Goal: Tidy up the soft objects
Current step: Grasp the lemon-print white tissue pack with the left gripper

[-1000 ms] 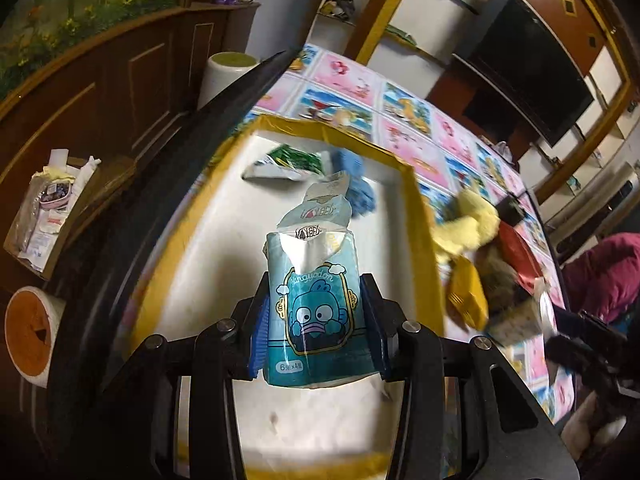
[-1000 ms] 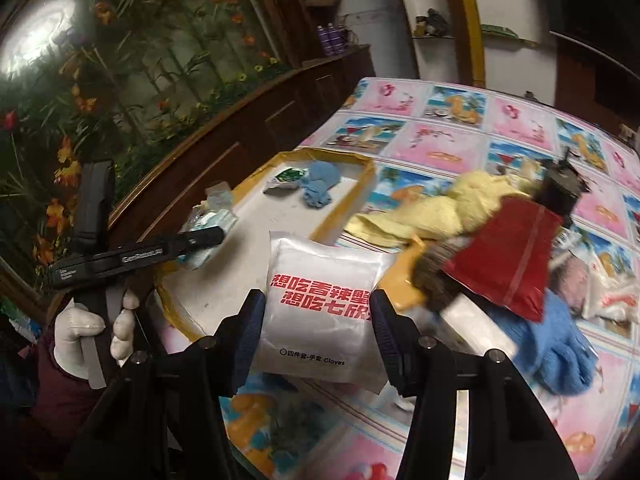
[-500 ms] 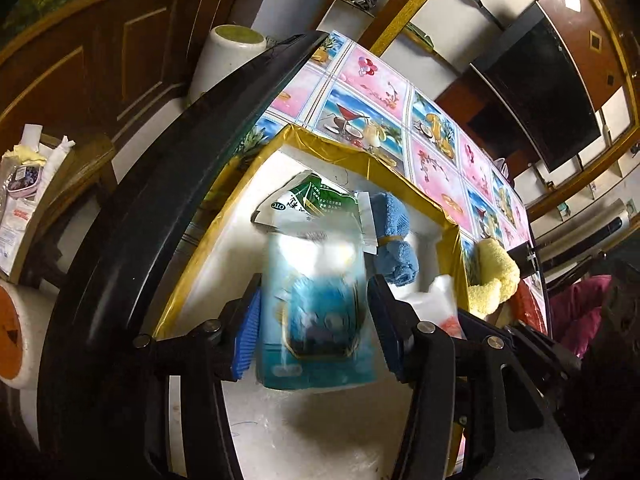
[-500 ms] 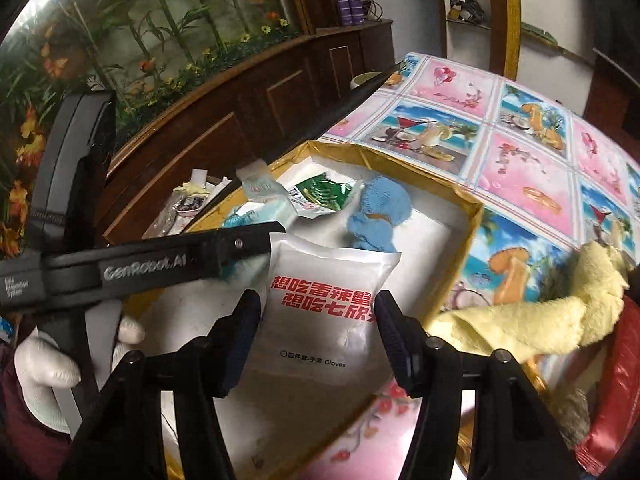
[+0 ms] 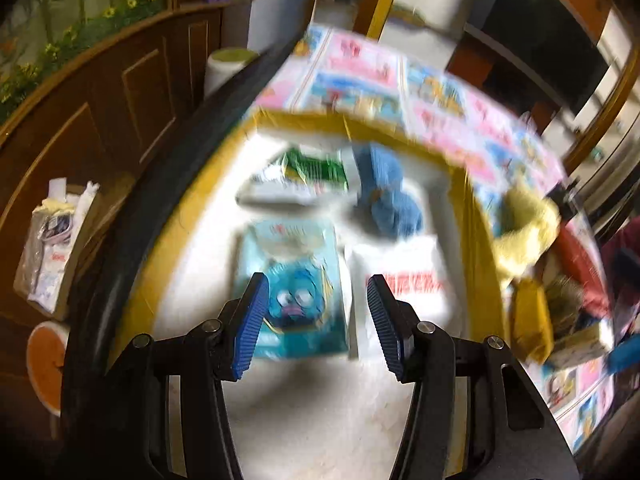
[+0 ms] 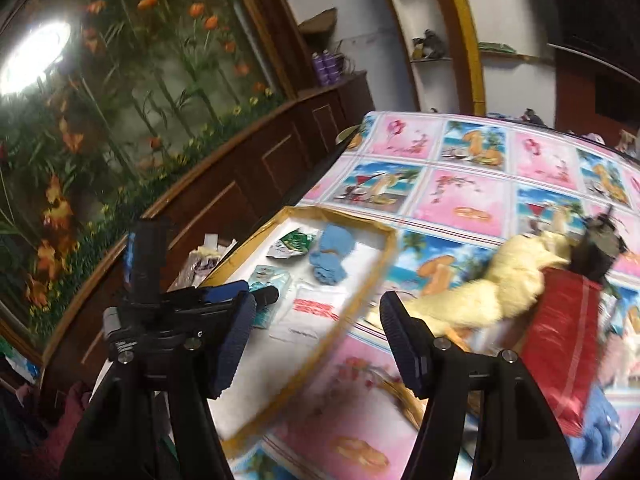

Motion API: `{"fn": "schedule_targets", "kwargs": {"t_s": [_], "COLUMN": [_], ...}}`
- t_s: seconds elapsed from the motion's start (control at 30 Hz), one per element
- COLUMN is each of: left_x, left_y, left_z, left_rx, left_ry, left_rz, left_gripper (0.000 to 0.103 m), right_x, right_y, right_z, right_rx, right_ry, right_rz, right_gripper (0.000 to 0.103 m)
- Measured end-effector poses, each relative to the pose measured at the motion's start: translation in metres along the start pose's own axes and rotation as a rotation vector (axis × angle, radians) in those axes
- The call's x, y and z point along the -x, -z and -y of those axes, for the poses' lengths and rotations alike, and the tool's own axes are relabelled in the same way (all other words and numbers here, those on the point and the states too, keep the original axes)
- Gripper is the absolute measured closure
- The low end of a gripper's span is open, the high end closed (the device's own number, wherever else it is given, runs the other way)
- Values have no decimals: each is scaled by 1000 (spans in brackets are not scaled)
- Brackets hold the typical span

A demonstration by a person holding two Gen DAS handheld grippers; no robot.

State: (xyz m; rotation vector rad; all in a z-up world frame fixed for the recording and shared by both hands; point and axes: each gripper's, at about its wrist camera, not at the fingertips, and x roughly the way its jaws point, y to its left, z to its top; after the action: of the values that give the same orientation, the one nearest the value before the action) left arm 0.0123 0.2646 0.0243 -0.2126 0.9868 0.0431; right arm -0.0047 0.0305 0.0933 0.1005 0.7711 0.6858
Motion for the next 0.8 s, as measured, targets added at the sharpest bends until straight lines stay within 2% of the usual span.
{"fn": "schedule_targets", "kwargs": {"t_s": [0.1, 0.2, 0.27, 0.33, 0.4, 0.53, 0.63, 0.73, 0.8], "left_x": [8, 18, 27, 39, 56, 80, 79, 69, 62], "left_y": [14, 33, 37, 34, 32, 31, 39, 42, 33], "left_z": [8, 8, 0, -11, -4, 49, 101, 151, 187], "left_rx": [-61, -117, -85, 6, 51, -17, -86, -100, -125], "left_ry": [-50, -47, 24, 92, 164, 244, 320, 410, 418], "left_rz": [-20, -20, -12, 2, 41, 79, 54, 15, 0], "left_gripper": [51, 51, 51, 51, 52, 51, 51, 52, 52], "right_x": [27, 56, 73, 86, 93, 97, 95, 96, 97], "right_y": [13, 28, 39, 50, 58, 69, 76, 86, 95], "right_z": [22, 53, 76, 100, 124, 156, 170, 181, 191], "right_rx": [-24, -56, -75, -101, -147, -233, -278, -280, -267], "right_ry": [36, 92, 143, 193, 226, 248, 220, 235, 272], "right_rz": [21, 33, 42, 48, 46, 67, 90, 133, 161], "right_gripper": [38, 38, 38, 38, 38, 38, 38, 38, 38]}}
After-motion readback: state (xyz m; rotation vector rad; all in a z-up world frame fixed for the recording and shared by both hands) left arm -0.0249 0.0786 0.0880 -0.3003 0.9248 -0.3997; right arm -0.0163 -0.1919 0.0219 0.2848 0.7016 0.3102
